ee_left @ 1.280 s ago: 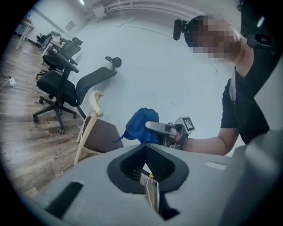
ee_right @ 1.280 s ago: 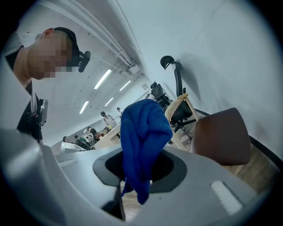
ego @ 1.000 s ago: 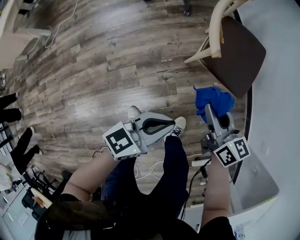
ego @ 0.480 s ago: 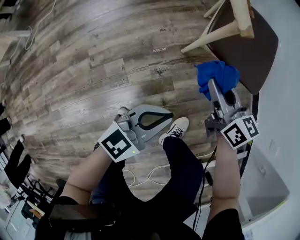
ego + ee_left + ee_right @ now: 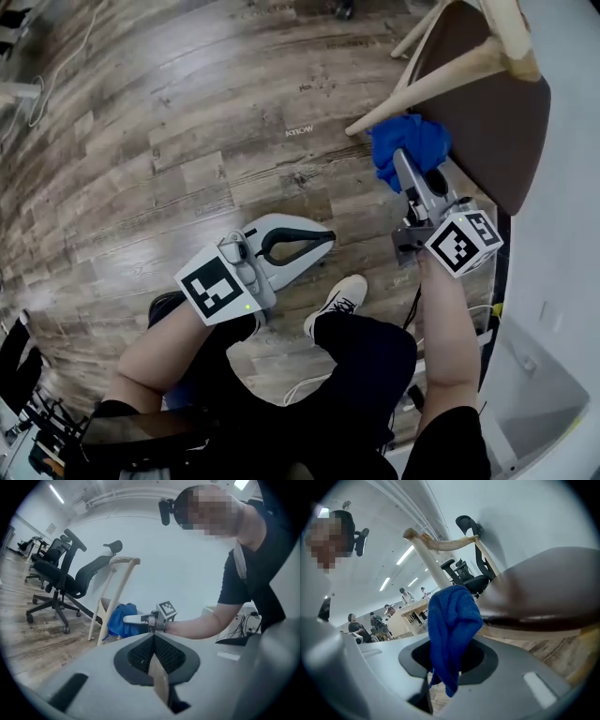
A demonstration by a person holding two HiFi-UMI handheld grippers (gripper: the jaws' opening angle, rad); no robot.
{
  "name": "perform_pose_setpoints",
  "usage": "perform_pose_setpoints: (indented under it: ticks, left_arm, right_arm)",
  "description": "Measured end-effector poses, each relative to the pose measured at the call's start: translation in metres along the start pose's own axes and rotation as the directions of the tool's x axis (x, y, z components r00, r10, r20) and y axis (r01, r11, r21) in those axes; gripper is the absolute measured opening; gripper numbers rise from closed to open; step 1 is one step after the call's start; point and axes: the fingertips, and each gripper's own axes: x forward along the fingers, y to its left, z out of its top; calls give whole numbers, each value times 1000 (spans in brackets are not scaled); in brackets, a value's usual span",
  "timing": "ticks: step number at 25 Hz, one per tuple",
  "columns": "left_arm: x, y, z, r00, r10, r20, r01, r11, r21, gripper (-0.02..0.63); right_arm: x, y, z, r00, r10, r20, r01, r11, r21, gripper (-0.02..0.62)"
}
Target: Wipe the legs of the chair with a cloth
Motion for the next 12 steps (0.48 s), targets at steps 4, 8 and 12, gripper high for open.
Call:
perform_pose_setpoints:
  ticks: [4,8,12]
  left_arm:
    - [10,25,-6,999,-44,30,45,999,-24,0]
    - [17,47,-3,996,-80,29,80,997,20,0]
    - [17,68,3,996,-64,55,63,998,5,0]
  right_arm:
    - [22,-25,-12,1000,9,-4,-9,1000,-1,106]
    - [37,-40,-20,1000,13,6,-13,1000,-26,106]
    - [50,-48,-31,999,46,1,-45,997,-63,106]
